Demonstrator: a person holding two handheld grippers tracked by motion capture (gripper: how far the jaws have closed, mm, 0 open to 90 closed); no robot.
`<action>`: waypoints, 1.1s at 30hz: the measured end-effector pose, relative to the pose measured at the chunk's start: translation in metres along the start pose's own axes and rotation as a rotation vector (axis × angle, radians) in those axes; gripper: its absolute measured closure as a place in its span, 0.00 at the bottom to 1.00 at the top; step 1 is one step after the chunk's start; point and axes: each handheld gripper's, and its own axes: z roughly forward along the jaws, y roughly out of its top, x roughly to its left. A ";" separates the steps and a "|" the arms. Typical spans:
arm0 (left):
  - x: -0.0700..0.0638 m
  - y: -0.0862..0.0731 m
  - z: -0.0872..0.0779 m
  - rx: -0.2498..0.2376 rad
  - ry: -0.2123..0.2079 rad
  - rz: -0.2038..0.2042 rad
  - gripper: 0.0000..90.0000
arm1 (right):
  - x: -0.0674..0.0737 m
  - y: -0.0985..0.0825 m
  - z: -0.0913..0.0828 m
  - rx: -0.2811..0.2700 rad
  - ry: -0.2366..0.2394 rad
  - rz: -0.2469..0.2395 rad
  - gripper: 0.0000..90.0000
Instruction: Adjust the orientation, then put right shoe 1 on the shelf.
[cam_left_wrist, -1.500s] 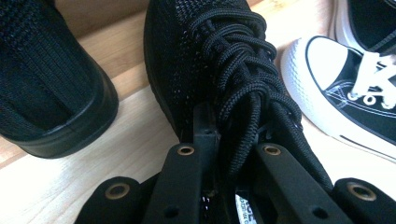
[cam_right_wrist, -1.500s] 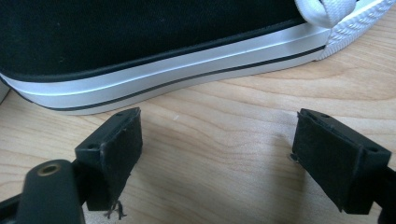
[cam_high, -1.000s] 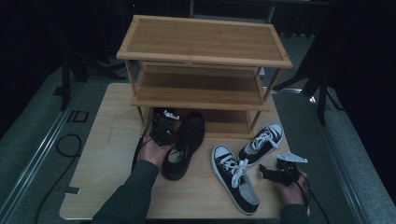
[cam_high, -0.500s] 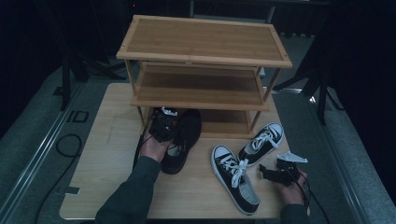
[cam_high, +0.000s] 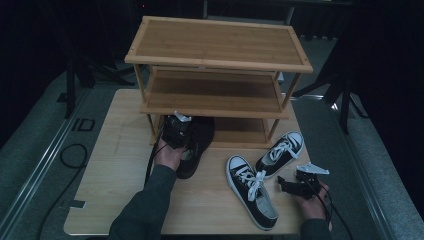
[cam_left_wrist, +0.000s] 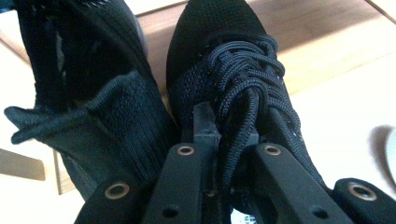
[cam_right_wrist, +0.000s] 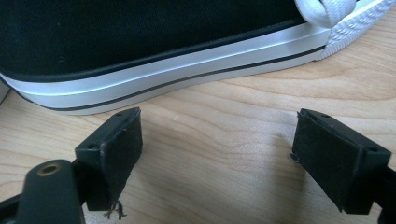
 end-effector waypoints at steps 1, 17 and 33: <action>0.000 0.000 0.001 -0.005 0.004 -0.002 0.94 | 0.000 0.000 0.000 0.000 0.000 0.000 0.18; 0.007 0.004 0.016 -0.029 0.029 -0.087 0.92 | 0.000 0.000 0.000 0.000 0.000 0.001 0.18; 0.012 0.003 0.006 -0.050 -0.024 -0.085 0.72 | 0.000 0.000 0.000 -0.001 0.000 0.000 0.18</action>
